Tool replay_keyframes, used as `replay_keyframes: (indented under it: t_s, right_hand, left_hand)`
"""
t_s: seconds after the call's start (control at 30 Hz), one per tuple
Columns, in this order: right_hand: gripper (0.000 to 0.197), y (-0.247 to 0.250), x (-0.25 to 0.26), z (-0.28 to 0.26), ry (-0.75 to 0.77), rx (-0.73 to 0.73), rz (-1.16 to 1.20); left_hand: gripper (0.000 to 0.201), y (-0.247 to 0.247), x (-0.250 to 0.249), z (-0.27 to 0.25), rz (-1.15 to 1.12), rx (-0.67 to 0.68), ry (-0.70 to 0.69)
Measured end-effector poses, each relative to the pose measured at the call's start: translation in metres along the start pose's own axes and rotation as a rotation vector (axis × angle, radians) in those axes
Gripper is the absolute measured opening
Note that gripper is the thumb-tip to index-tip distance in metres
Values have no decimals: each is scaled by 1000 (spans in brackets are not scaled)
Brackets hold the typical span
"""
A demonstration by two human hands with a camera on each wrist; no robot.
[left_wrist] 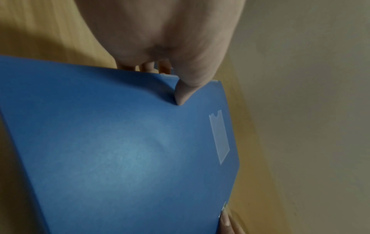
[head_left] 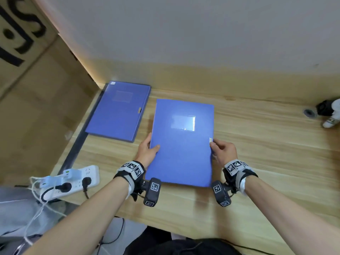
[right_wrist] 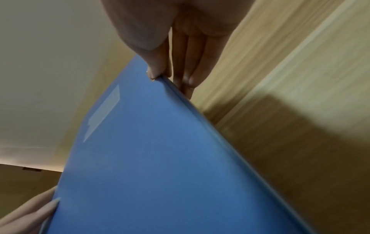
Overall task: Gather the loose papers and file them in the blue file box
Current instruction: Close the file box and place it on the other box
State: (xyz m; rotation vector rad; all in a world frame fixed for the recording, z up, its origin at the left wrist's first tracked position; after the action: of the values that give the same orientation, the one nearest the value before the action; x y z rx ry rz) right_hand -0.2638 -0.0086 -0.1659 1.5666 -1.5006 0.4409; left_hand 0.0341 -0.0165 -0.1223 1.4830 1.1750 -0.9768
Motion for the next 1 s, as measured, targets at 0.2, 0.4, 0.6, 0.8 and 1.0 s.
replay_keyframes:
  t_s: [0.2, 0.4, 0.6, 0.8, 1.0]
  right_hand:
    - [24, -28, 47, -9, 5, 5, 64]
    - [26, -92, 97, -4, 1, 11, 83]
    - [35, -185, 137, 19, 12, 103, 72]
    - [35, -262, 162, 52, -18, 157, 60]
    - [44, -306, 166, 62, -56, 203, 23]
  left_hand:
    - [52, 41, -12, 16, -59, -49, -15]
    - [49, 108, -15, 72, -48, -36, -39]
    - [36, 183, -11, 144, -29, -80, -53]
    - [33, 242, -2, 197, 25, -127, -14]
    - [35, 273, 30, 218, 80, -156, 36]
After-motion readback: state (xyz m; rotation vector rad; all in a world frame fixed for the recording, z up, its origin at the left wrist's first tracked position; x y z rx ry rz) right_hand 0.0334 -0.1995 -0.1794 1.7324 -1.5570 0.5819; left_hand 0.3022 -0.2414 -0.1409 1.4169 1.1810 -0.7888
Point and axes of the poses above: each hand's wrist, its own z-axis towards the middle knuckle, its own y-axis out of the back of the hand, x = y × z, the point moved 3 cm from there along z, towards the middle knuckle, and after that the axes turned 15 degrees about -y, right-handed, at the moved point
